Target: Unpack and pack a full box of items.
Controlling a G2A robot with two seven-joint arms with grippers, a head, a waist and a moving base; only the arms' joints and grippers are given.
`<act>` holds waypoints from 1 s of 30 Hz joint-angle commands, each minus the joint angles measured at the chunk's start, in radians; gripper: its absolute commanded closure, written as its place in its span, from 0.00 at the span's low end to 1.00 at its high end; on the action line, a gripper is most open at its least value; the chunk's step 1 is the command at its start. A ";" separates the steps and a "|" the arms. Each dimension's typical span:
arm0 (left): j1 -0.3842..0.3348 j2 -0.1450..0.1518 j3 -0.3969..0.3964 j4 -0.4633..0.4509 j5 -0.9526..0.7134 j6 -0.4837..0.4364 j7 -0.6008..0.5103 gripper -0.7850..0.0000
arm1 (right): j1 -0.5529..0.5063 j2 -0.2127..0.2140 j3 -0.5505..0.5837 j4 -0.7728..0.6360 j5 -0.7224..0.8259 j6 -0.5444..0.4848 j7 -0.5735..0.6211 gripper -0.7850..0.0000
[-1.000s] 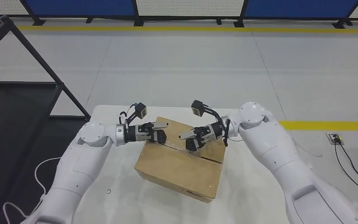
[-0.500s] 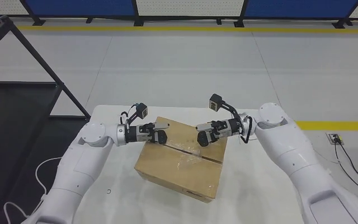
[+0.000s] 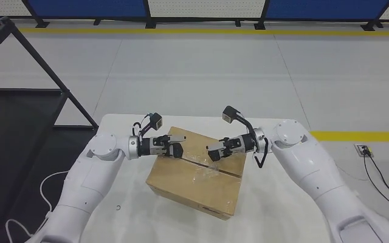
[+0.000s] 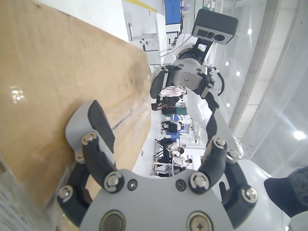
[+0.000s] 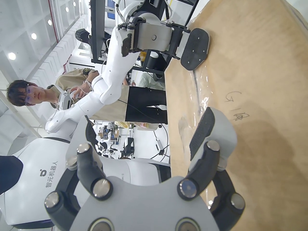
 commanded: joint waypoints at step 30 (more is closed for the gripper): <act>0.024 0.010 -0.022 -0.018 0.003 -0.004 -0.013 0.00 | -0.048 0.086 0.006 -0.209 0.037 -0.004 -0.004 0.00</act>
